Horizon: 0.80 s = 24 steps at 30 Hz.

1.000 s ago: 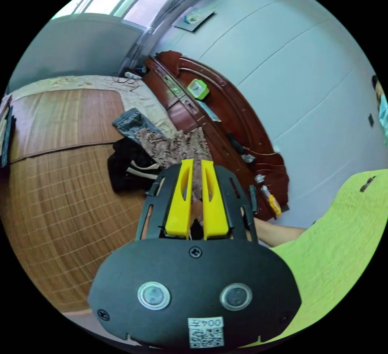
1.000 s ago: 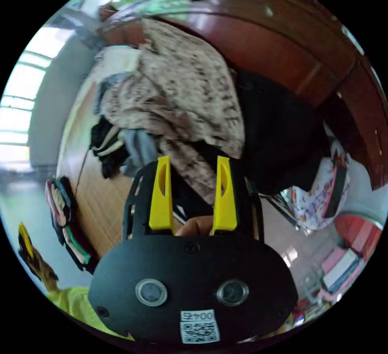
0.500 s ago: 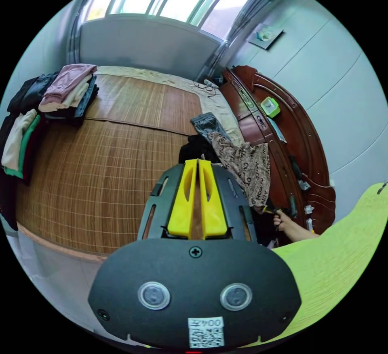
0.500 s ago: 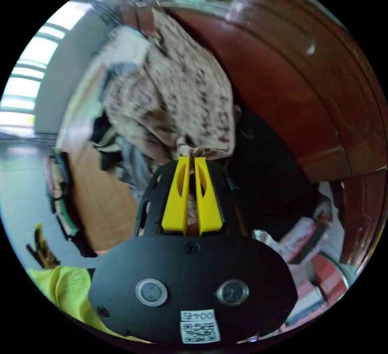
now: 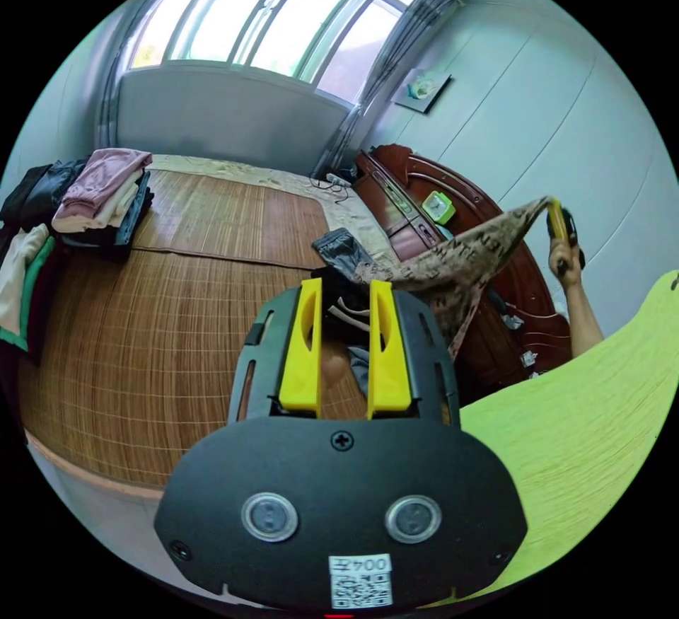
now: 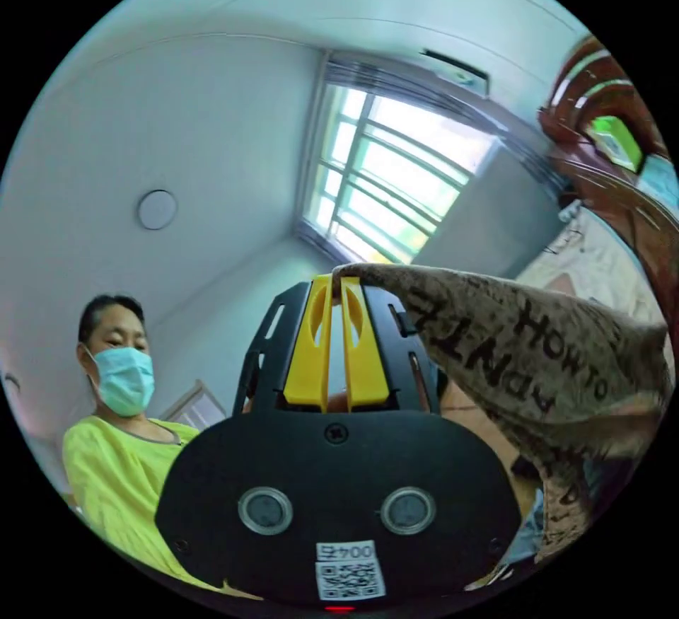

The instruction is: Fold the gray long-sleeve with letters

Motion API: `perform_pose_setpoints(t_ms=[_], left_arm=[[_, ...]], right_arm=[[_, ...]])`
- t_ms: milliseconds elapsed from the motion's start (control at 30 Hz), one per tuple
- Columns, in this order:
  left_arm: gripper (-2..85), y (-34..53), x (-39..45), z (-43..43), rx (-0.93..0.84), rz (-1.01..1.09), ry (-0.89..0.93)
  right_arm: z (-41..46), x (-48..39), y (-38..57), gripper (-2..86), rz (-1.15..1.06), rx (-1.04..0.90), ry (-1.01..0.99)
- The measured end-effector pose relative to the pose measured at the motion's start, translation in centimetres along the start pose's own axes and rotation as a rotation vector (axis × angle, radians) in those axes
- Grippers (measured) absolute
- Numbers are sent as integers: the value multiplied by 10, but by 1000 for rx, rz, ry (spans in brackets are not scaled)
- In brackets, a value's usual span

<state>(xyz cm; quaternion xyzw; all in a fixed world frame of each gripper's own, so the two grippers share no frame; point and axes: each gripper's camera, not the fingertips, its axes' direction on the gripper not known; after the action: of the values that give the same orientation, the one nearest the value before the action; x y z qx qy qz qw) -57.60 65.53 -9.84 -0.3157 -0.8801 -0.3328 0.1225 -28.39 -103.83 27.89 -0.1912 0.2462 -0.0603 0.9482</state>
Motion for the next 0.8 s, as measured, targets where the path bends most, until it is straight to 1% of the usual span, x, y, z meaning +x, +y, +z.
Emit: perform_pose_setpoints(t_ms=[33, 167, 300, 400, 500, 567, 633, 800], left_arm=[[109, 4, -4, -4, -9, 5, 18], [128, 18, -15, -16, -24, 10, 58], [165, 35, -15, -30, -26, 65, 88], [185, 45, -11, -38, -48, 124, 124], [199, 55, -3, -51, -48, 230, 73], [206, 60, 0, -61, -38, 300, 19], [214, 64, 0, -76, -23, 383, -53], [211, 66, -22, -104, -18, 466, -105]], right_arm=[[14, -22, -12, 11, -32, 4, -46], [77, -103, -36, 10, -153, -43, -81], [134, -163, -28, 8, -215, -67, -134], [178, -201, -4, 7, -242, -93, -166], [213, -217, 34, 5, -192, -108, -223], [238, -217, 67, 4, -109, -127, -278], [256, -219, 91, 4, -66, -154, -286], [296, -240, 142, 7, -24, -236, -294]])
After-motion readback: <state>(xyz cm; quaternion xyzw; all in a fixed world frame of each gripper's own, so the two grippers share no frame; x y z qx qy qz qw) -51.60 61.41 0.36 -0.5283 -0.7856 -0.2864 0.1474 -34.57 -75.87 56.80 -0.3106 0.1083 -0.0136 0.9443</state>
